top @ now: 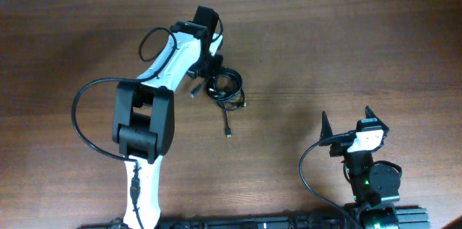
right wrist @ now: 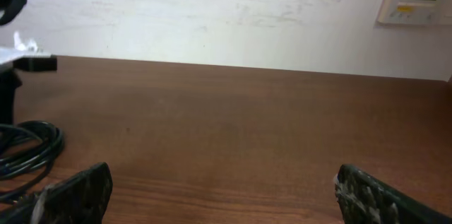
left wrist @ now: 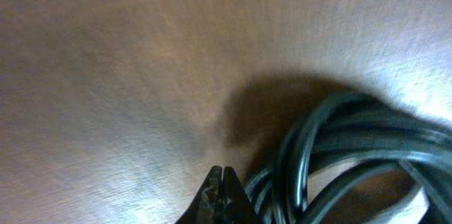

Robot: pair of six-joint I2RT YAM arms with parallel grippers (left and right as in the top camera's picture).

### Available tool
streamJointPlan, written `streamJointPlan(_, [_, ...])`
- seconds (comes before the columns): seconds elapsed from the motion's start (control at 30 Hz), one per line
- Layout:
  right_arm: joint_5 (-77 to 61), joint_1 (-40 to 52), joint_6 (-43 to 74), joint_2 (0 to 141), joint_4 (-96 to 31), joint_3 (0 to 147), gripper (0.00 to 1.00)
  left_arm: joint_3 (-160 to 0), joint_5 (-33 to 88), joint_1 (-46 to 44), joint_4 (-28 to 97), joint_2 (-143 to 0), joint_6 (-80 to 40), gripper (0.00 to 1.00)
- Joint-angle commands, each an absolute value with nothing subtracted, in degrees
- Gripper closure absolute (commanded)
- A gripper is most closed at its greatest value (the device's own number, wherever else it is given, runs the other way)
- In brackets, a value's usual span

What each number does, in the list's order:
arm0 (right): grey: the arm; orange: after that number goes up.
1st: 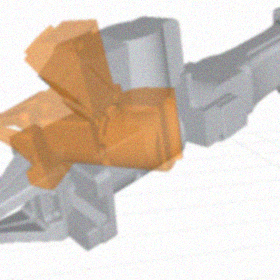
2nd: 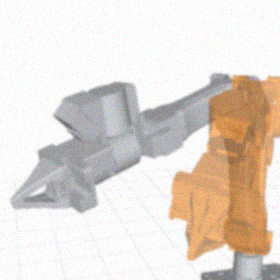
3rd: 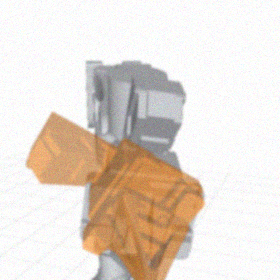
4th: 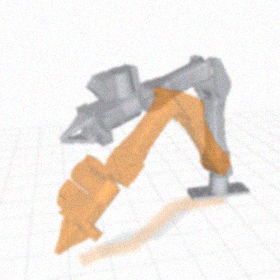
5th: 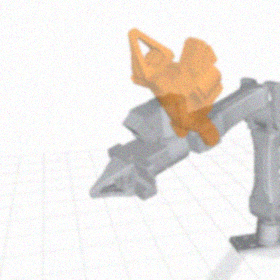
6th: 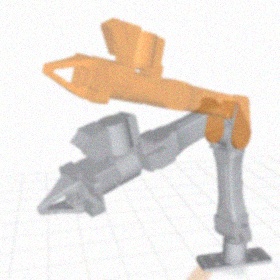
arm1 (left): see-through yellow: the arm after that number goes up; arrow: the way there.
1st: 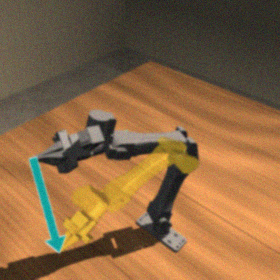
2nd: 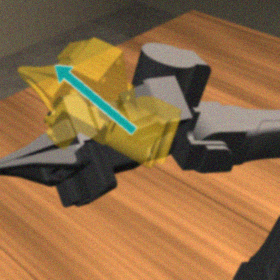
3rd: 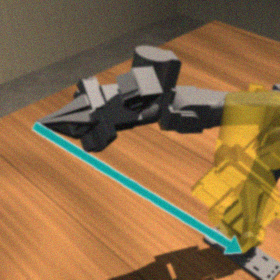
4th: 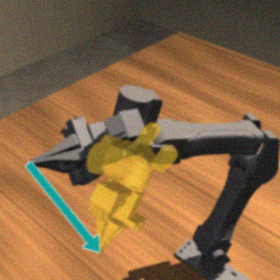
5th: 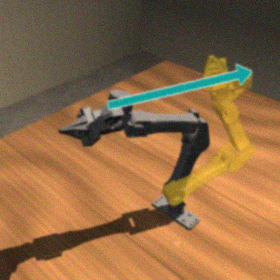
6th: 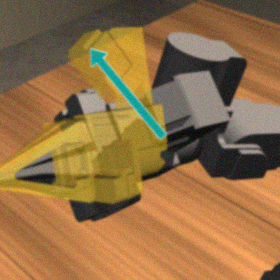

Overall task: Untangle cables
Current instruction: 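Lift the cable bundle with the left gripper and pull it toward center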

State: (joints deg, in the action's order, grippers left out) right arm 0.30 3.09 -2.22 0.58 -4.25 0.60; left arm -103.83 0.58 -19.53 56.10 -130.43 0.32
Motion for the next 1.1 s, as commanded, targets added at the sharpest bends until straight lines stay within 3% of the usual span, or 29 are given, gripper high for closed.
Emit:
streamJointPlan(0.0, [0.21,3.36,-2.57,0.21,-4.58,0.32,0.01,-104.03,5.50,-19.88,60.25,-131.02,-0.64,1.00])
streamJointPlan(0.17, [0.23,3.36,-2.59,0.21,-4.58,0.32,0.01,-104.05,21.39,-20.47,67.26,-131.02,-0.75,1.00])
streamJointPlan(0.43, [0.21,3.36,-2.59,0.21,-4.58,0.32,0.01,-110.21,11.51,-20.95,69.89,-131.02,-5.58,1.00])
streamJointPlan(0.53, [0.21,3.36,-2.57,0.21,-4.58,0.32,0.01,-111.26,11.60,-21.12,64.49,-131.15,-5.61,0.80])
streamJointPlan(0.63, [0.21,3.36,-2.57,0.21,-4.58,0.32,0.01,-109.84,11.55,-21.71,61.23,-131.26,-5.61,0.69])
streamJointPlan(0.83, [0.23,3.36,-2.59,0.21,-4.58,0.32,0.01,-102.15,9.17,-21.98,54.48,-131.37,-8.60,0.77])
streamJointPlan(1.07, [0.21,3.36,-2.59,0.21,-4.58,0.32,0.01,-100.12,-0.97,-21.98,53.23,-131.37,-23.51,0.99])
